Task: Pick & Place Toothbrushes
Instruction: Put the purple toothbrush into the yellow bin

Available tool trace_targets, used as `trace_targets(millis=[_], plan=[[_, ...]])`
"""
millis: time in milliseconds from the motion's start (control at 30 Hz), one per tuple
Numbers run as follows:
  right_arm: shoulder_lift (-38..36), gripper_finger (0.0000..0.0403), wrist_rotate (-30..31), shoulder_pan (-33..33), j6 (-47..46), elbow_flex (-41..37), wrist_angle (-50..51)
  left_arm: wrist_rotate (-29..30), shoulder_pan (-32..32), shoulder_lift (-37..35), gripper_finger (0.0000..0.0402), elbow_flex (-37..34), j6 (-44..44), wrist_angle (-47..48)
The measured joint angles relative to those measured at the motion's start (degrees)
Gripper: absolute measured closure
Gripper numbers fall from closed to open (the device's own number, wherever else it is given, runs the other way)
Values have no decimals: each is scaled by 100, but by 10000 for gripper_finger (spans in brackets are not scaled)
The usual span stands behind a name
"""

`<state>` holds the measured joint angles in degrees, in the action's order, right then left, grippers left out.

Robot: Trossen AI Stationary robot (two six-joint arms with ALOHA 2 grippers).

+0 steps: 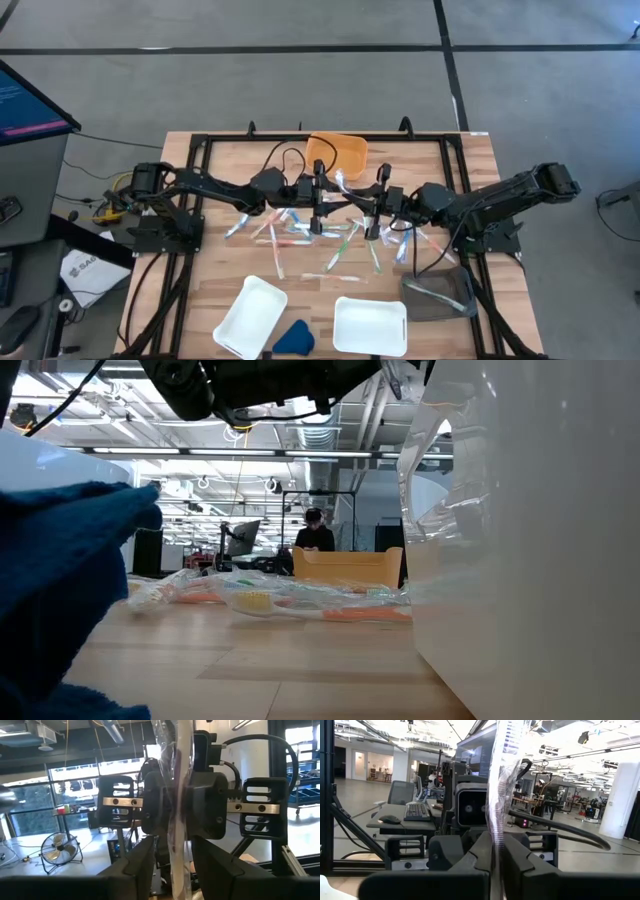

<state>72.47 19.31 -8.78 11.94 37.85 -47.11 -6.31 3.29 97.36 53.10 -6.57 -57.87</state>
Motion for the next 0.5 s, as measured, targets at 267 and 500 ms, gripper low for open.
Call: trace_targets(millis=[267, 500], plan=[[-2, 375, 0, 90, -93, 2, 15, 9, 2, 218, 275, 61, -24, -102], [235, 382, 0, 105, -94, 2, -181, 8, -1, 681, 275, 380, -4, -112]])
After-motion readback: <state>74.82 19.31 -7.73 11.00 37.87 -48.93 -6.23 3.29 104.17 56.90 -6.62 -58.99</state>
